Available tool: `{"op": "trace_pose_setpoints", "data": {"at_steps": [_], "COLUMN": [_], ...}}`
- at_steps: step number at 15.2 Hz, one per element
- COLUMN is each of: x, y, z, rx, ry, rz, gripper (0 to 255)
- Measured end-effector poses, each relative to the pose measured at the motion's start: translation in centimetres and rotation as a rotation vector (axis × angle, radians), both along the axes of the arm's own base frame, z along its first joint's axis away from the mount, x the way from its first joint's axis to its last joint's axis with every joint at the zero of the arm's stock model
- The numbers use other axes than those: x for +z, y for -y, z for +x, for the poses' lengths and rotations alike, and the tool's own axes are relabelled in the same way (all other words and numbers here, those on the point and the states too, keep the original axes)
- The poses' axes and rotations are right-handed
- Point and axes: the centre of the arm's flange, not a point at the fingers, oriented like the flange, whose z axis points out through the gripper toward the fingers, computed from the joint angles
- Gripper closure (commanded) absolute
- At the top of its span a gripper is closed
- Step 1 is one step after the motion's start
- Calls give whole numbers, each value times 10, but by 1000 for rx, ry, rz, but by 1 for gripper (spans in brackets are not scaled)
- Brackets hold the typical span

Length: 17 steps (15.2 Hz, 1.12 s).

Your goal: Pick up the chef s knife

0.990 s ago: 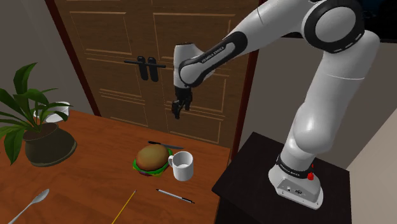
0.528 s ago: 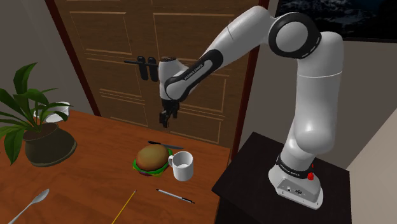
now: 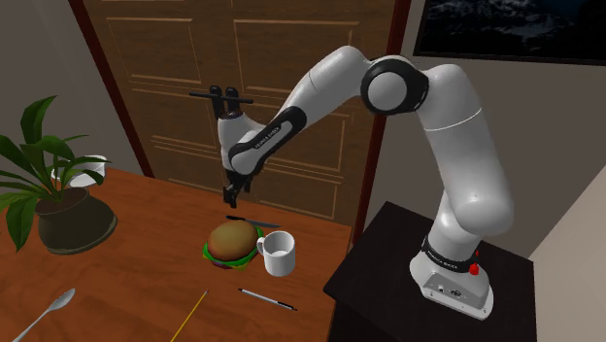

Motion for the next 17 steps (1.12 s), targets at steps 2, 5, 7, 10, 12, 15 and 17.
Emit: {"op": "trace_pose_setpoints", "data": {"at_steps": [2, 5, 7, 10, 12, 15, 17], "x": [-17, -42, -55, -71, -81, -94, -93], "y": [-13, -28, -33, -37, -38, -37, -39], "z": [16, 37, 46, 48, 48, 49, 48], "rx": [16, 40, 47, 50, 50, 50, 52], "ry": [5, 13, 15, 17, 17, 16, 18], "rz": [-9, -24, -29, -31, -31, -31, -28], "gripper": [0, 0, 0, 0, 0, 255, 255]}}
